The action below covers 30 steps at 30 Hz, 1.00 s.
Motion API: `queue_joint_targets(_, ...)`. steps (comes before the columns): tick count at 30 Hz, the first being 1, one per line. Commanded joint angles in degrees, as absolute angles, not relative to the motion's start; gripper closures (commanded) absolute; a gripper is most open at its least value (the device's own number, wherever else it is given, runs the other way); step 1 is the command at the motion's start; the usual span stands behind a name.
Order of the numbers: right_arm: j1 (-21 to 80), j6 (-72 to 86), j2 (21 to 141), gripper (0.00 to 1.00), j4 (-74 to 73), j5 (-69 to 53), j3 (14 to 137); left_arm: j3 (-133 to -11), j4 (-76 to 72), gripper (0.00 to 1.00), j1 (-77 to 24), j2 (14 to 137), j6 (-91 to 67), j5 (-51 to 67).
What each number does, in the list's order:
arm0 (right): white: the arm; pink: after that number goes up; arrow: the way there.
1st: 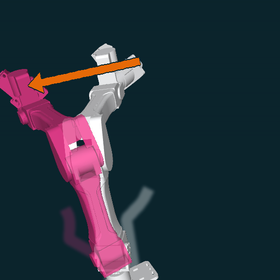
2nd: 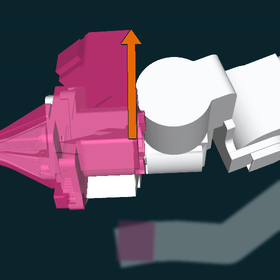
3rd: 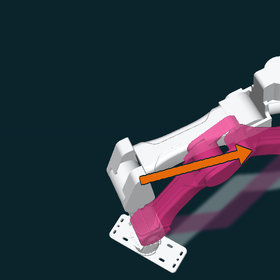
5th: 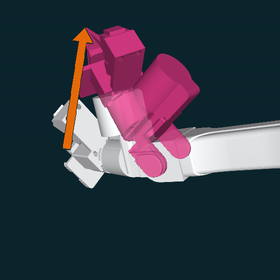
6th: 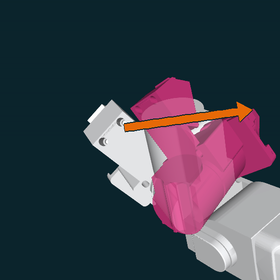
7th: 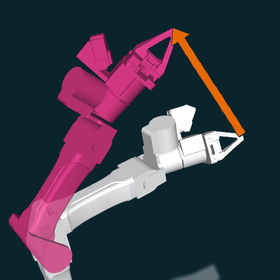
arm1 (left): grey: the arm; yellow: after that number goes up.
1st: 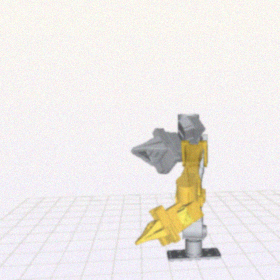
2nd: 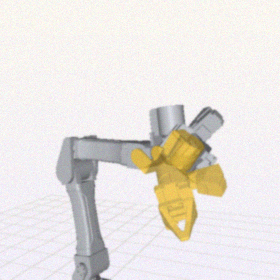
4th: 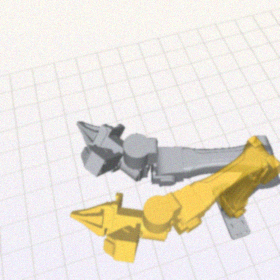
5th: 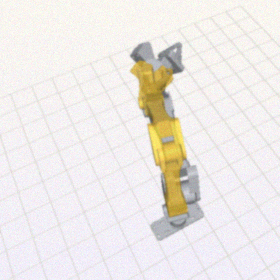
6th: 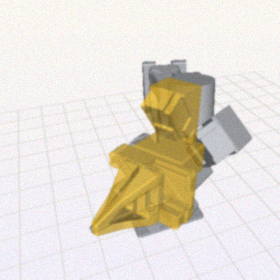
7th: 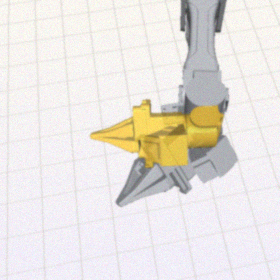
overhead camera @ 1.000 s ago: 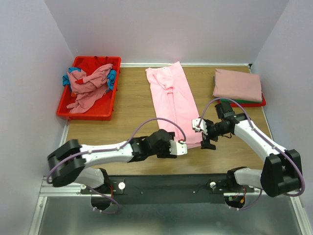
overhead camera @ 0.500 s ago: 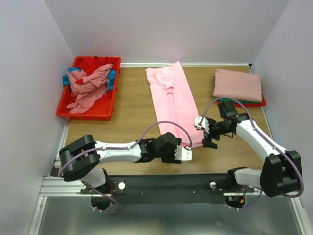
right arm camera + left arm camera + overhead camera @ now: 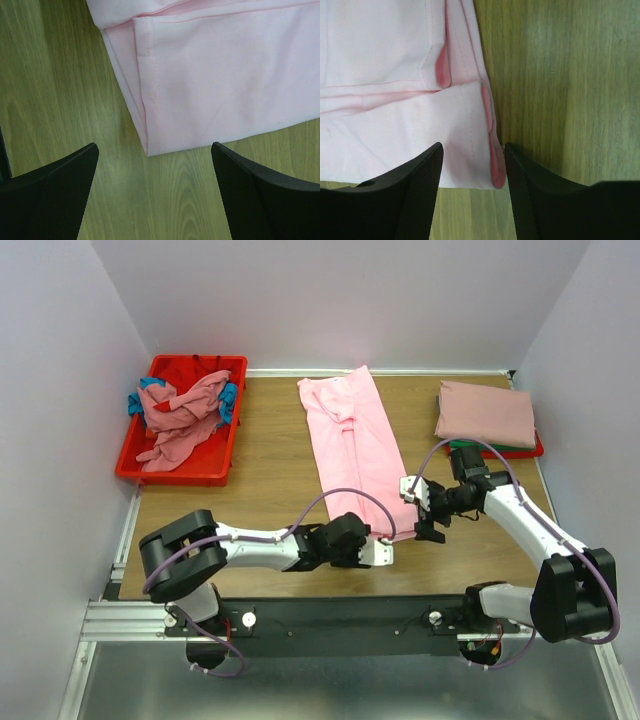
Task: Fold and stack the t-shirts
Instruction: Fold the tshirt
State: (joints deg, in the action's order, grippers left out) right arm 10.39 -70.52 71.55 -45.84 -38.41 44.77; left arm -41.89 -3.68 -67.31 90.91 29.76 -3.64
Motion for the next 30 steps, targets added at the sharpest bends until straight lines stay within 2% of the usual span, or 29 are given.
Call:
queue_joint_targets(1,10.11,-70.84,70.66,0.00,-44.91,-40.25,44.74,-42.89,-3.78,0.43,-66.89,93.07,29.18,-6.94)
queue_joint_targets(3,10.11,-71.97,71.10,0.00,-45.00,-40.78,44.39,-42.98,-3.87,0.47,-66.71,93.43,29.27,-7.38)
queue_joint_targets(4,10.19,-72.42,71.28,0.01,-45.09,-41.04,44.04,-43.15,-3.69,0.54,-66.53,93.78,29.27,-7.30)
queue_joint_targets(7,10.11,-73.73,71.63,0.00,-45.17,-42.01,43.68,-43.33,-3.52,0.65,-66.36,94.22,29.18,-7.21)
queue_joint_targets(9,10.20,-74.96,72.42,0.00,-45.53,-42.63,43.68,-43.50,-3.34,0.69,-66.18,94.57,29.01,-6.77)
queue_joint_targets(10,10.20,-75.67,72.77,0.01,-45.79,-42.71,43.59,-43.59,-3.34,0.74,-66.01,94.74,28.83,-6.42)
queue_joint_targets(12,10.19,-77.42,74.44,0.01,-46.58,-43.06,43.33,-43.68,-3.25,0.95,-65.74,94.83,28.65,-5.98)
queue_joint_targets(13,10.37,-79.52,75.31,0.01,-46.76,-43.15,43.24,-43.68,-3.34,1.00,-65.66,94.40,28.65,-5.54)
queue_joint_targets(16,12.82,-82.26,79.97,0.05,-47.29,-41.76,42.98,-43.42,-3.43,1.00,-65.57,92.65,29.00,-4.31)
queue_joint_targets(19,15.46,-81.66,84.53,0.17,-46.85,-38.85,44.64,-42.89,-3.51,1.00,-65.30,90.54,29.00,-3.17)
queue_joint_targets(21,16.26,-80.60,85.86,0.20,-46.06,-37.97,45.52,-42.54,-3.69,1.00,-65.21,89.74,28.92,-2.90)
queue_joint_targets(30,19.42,-74.45,89.21,0.23,-39.82,-33.49,46.67,-41.66,-4.13,1.00,-65.13,88.33,29.00,-1.41)
